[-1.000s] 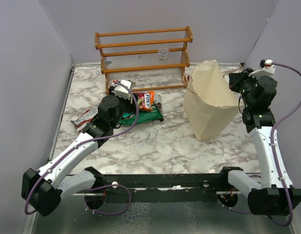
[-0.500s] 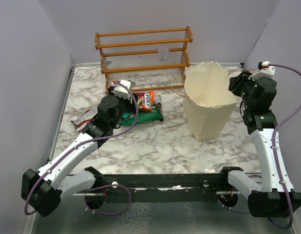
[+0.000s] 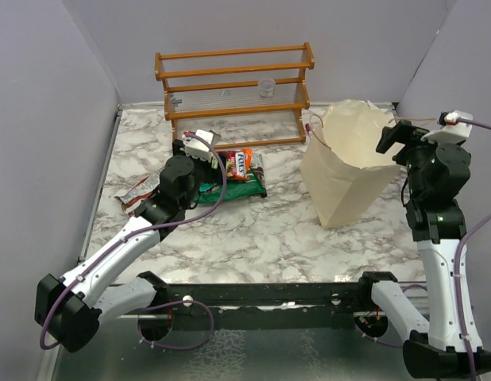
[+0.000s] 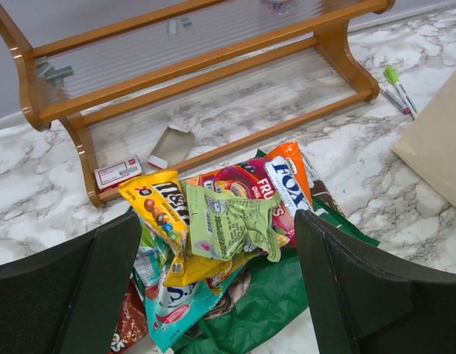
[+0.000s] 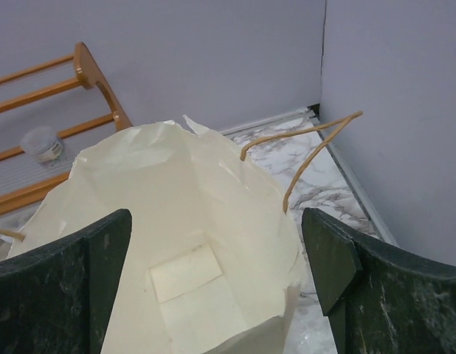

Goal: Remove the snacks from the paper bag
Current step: Reset both arms

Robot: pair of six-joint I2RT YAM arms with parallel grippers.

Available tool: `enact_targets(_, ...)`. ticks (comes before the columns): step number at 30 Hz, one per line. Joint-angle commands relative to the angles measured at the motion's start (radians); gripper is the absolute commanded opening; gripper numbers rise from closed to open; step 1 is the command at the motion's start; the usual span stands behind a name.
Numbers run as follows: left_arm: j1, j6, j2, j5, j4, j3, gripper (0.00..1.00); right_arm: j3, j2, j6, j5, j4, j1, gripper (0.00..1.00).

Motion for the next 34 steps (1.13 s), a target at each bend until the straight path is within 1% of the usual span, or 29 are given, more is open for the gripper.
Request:
enact_targets(1,0.013,0.008,-0.026,-0.089,0.002,0.064,0.88,0.020,-0.098,-0.056,0.027,0.021,0.047,0.99)
enact_targets(4,0.020,0.009,-0.043,-0.077,-0.034,0.163,0.89,0.016,-0.176,-0.136,-0.064,0.079,0.138,0.99)
enact_targets(7,0.025,0.024,-0.070,-0.062,-0.070,0.286,0.89,0.061,-0.204,-0.207,-0.128,0.075,0.235,0.99)
enact_targets(10,0.025,0.055,-0.123,-0.051,-0.073,0.401,0.89,0.133,-0.211,-0.259,-0.186,0.060,0.323,0.99)
enact_targets(12,0.025,0.083,-0.158,-0.039,-0.067,0.465,0.89,0.191,-0.202,-0.271,-0.226,0.034,0.359,0.99)
enact_targets(14,0.025,0.110,-0.189,-0.026,-0.067,0.520,0.89,0.242,-0.194,-0.255,-0.232,0.020,0.378,0.99)
enact_targets(18,0.025,0.142,-0.248,-0.019,-0.054,0.564,0.90,0.308,-0.195,-0.219,-0.220,0.015,0.382,0.99)
enact_targets(22,0.025,0.150,-0.287,-0.018,-0.055,0.558,0.90,0.296,-0.227,-0.216,-0.225,0.070,0.382,0.99)
enact_targets(25,0.025,0.159,-0.297,-0.024,-0.068,0.552,0.90,0.298,-0.225,-0.202,-0.213,0.087,0.382,0.99)
enact_targets(32,0.025,0.172,-0.304,-0.027,-0.075,0.543,0.89,0.330,-0.199,-0.179,-0.147,0.046,0.382,0.99)
enact_targets(34,0.025,0.171,-0.303,-0.023,-0.080,0.543,0.89,0.317,-0.207,-0.181,-0.143,0.060,0.382,0.99)
